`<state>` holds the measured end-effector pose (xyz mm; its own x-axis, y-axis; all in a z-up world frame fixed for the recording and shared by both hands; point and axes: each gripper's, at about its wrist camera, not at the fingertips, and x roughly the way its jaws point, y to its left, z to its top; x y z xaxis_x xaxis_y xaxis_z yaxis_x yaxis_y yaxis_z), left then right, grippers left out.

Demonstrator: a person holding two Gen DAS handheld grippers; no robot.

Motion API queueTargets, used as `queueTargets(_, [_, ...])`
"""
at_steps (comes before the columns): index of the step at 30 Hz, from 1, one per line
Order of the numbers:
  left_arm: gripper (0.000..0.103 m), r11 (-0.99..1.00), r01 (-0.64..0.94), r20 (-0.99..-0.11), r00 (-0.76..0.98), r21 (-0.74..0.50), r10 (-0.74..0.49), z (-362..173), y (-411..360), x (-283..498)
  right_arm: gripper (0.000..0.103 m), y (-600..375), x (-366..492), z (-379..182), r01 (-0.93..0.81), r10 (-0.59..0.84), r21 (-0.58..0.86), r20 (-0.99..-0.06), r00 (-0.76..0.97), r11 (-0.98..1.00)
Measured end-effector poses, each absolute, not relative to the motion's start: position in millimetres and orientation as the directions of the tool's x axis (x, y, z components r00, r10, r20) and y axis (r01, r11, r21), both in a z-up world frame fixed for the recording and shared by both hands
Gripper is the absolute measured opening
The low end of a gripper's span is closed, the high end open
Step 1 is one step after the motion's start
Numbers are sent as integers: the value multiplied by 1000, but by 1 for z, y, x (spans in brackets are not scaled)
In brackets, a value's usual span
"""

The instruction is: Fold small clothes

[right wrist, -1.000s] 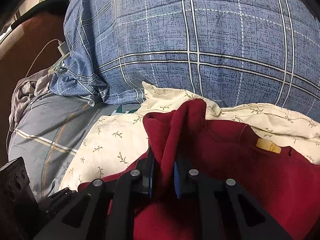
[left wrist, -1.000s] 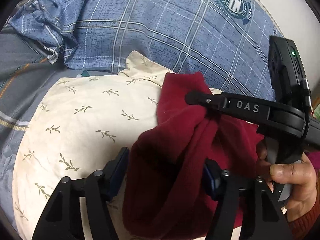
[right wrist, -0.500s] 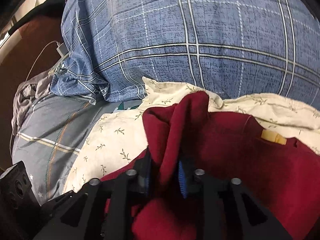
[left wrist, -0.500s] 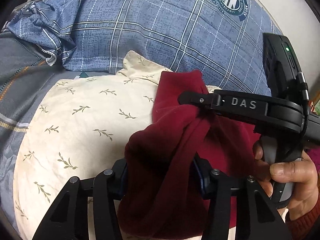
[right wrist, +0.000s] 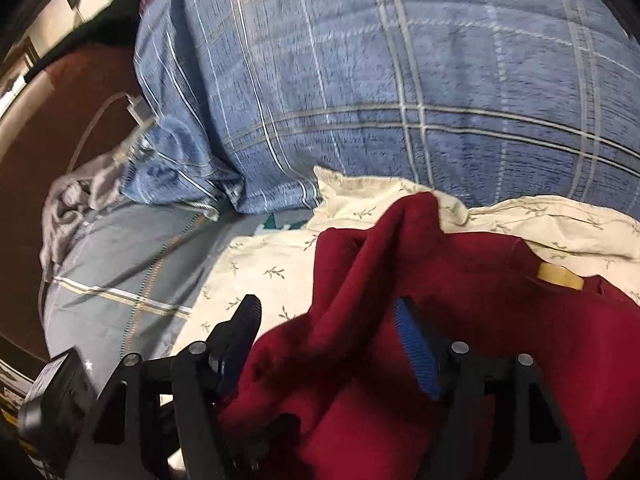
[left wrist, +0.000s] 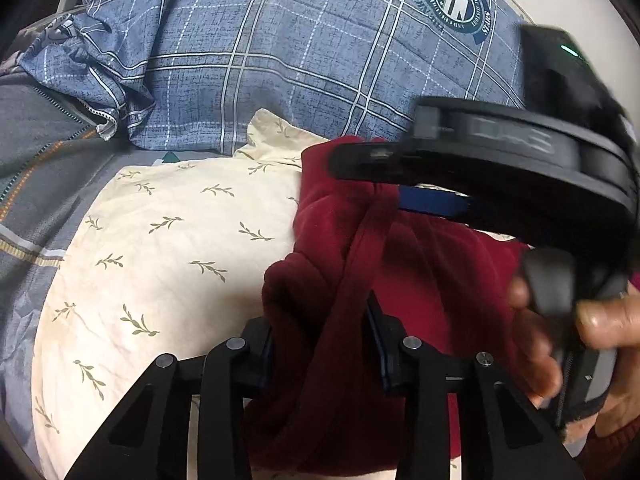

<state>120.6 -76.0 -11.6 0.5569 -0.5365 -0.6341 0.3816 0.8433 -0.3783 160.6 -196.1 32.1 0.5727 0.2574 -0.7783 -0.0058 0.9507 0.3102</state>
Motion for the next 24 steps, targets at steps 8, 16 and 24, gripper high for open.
queueTargets(8, [36,844,385,-641,551,-374,-535,-12,-77,121,66,-185,181,6,23,188,238,-819,542,971])
queueTargets(16, [38,853,383,-649,556,-354,-519,-11,-80,121,38,-192,174,7,2,167,203,-810,562,979])
queueTargets(24, [57,868,373,-661,565,-329,-494,-14,-82,122,23,-197,162,14,-23,181,207,-792,583,978])
